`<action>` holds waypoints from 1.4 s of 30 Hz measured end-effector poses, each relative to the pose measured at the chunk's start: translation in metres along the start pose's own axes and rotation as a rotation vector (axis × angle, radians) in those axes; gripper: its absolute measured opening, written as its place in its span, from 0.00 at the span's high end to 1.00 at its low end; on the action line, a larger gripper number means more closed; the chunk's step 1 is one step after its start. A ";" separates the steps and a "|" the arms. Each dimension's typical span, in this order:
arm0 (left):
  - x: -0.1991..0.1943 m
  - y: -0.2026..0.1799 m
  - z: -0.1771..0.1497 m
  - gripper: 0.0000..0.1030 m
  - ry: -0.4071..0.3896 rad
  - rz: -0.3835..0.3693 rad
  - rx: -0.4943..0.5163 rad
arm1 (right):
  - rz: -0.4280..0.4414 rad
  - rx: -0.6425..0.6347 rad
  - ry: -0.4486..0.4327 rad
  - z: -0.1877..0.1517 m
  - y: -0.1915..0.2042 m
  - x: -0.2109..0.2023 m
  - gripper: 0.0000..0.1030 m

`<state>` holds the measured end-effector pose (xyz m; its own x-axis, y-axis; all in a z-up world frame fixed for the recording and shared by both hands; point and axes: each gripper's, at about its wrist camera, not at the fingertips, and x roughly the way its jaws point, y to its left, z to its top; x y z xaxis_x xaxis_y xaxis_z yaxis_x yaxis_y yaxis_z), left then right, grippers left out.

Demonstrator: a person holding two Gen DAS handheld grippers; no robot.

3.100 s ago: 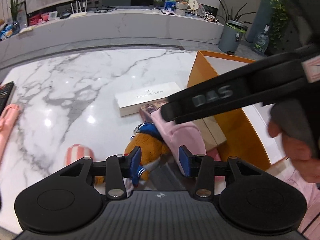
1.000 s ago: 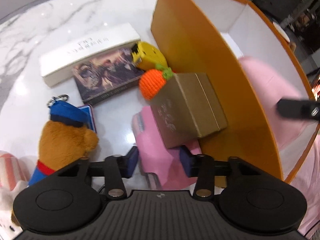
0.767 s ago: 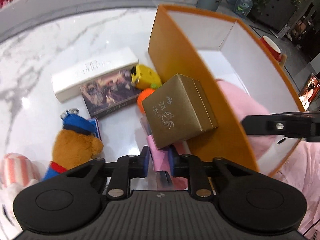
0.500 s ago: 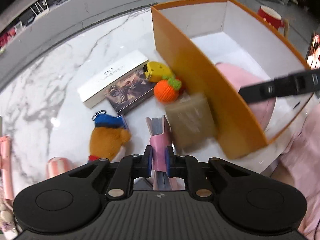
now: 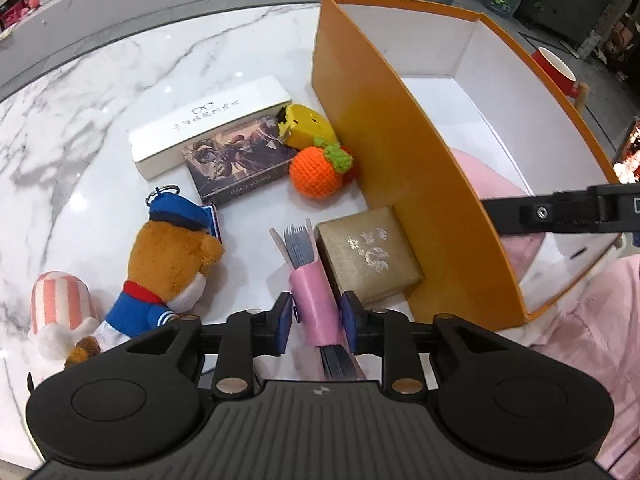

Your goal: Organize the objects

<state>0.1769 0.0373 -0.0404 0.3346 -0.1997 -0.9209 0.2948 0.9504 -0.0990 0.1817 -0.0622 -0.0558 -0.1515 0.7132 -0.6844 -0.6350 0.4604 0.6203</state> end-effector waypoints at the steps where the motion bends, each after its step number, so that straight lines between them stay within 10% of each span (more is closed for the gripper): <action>1: 0.000 0.001 -0.001 0.74 -0.010 0.003 -0.004 | -0.001 0.005 0.004 0.000 -0.002 0.001 0.68; 10: -0.046 0.002 -0.002 0.77 -0.107 0.003 -0.048 | 0.011 0.012 0.004 -0.002 -0.008 0.010 0.67; 22: -0.090 -0.048 0.055 0.77 -0.294 -0.185 -0.065 | -0.016 -0.070 0.080 -0.007 -0.007 0.018 0.61; 31: -0.017 -0.087 0.089 0.77 -0.168 -0.283 -0.117 | -0.012 -0.158 0.086 -0.011 -0.003 0.009 0.58; 42: 0.006 -0.089 0.075 0.77 -0.077 -0.189 -0.122 | -0.073 -0.233 0.112 -0.008 -0.002 -0.019 0.39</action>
<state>0.2201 -0.0663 -0.0092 0.3524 -0.3900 -0.8507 0.2502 0.9152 -0.3159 0.1796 -0.0810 -0.0474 -0.1734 0.6139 -0.7701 -0.8028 0.3648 0.4716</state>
